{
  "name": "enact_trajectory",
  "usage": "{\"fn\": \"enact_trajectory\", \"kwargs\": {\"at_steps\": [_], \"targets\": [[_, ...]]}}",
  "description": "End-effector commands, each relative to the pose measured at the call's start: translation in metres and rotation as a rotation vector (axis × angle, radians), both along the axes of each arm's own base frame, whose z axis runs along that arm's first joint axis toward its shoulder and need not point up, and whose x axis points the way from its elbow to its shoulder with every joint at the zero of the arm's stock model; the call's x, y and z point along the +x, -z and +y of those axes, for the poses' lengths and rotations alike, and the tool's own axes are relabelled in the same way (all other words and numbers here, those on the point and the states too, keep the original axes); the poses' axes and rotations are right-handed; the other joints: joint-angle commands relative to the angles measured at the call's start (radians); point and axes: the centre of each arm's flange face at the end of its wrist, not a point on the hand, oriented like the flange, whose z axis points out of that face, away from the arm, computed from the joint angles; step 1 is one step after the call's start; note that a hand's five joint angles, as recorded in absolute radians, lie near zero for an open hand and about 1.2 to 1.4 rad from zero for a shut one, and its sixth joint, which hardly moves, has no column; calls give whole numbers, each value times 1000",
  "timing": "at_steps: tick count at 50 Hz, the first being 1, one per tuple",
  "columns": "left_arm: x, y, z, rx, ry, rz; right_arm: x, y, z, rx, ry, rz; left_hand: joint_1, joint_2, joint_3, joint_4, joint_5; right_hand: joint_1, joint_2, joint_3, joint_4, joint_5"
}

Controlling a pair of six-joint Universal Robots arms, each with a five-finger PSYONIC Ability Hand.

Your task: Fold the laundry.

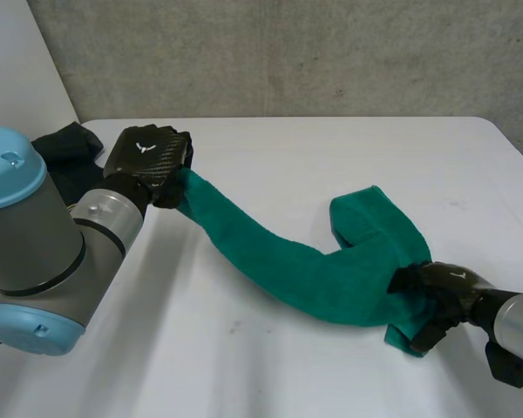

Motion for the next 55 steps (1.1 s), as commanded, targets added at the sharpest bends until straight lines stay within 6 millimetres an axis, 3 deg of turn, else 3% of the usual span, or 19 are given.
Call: {"fn": "enact_trajectory", "kwargs": {"at_steps": [1, 10, 15, 19, 22, 26, 27, 29, 30, 33, 38, 40, 44, 46, 50, 53, 55], "targets": [[0, 0, 0, -1, 0, 0, 7, 4, -1, -40, -7, 37, 265, 199, 203, 195, 238, 66, 16, 26, 38, 39], [0, 0, 0, -2, 0, 1, 14, 13, -2, -51, -23, 78, 265, 199, 203, 195, 238, 95, 45, 56, 68, 68], [2, 0, -2, -1, -6, 0, 16, 16, -3, -77, -22, 100, 265, 199, 203, 195, 238, 224, 174, 184, 197, 197], [5, 0, -4, 2, -17, -1, 14, 11, -13, -140, 12, 140, 265, 199, 203, 195, 238, 1005, 955, 965, 977, 978], [7, -5, -6, -6, -26, 3, 13, 2, -21, -190, 17, 169, 265, 199, 203, 195, 238, 1007, 957, 968, 980, 980], [12, -19, -5, -35, -36, 10, 13, -49, -34, -384, -8, 243, 265, 199, 203, 195, 238, 1007, 957, 968, 980, 980], [13, -25, -3, -54, -38, 10, 12, -76, -34, -465, -30, 290, 265, 199, 203, 195, 238, 1007, 957, 968, 980, 980], [19, -43, 2, -103, -46, 1, 13, -102, -32, -535, -60, 345, 265, 199, 203, 195, 238, 1007, 957, 968, 980, 980], [22, -49, 3, -122, -53, -4, 10, -127, -31, -584, -79, 403, 265, 199, 203, 195, 238, 1007, 957, 968, 980, 980], [30, -69, 7, -190, -74, -16, 9, -151, -30, -606, -120, 475, 265, 199, 203, 195, 238, 1007, 957, 968, 980, 980], [39, -89, 15, -256, -88, -21, 12, -174, -32, -621, -143, 490, 265, 199, 203, 195, 238, 1007, 957, 968, 980, 980], [40, -90, 17, -253, -86, -26, 14, -173, -36, -621, -146, 487, 265, 199, 203, 195, 238, 1007, 957, 968, 980, 980], [38, -75, 18, -199, -78, -50, 26, -145, -45, -537, -207, 478, 265, 199, 203, 195, 238, 1007, 957, 968, 980, 980], [36, -63, 17, -164, -69, -68, 39, -121, -46, -470, -265, 477, 265, 199, 203, 195, 238, 1007, 957, 968, 980, 980], [26, -19, 0, -53, -53, -130, 54, -88, -51, -386, -321, 498, 265, 199, 203, 195, 238, 1007, 957, 968, 980, 980], [21, -5, -12, -35, -48, -166, 60, -72, -67, -370, -300, 548, 265, 199, 203, 195, 238, 1007, 957, 968, 980, 980], [13, 5, -31, -44, -48, -197, 63, -70, -76, -383, -280, 573, 265, 199, 203, 195, 238, 1007, 957, 968, 980, 980]]}}
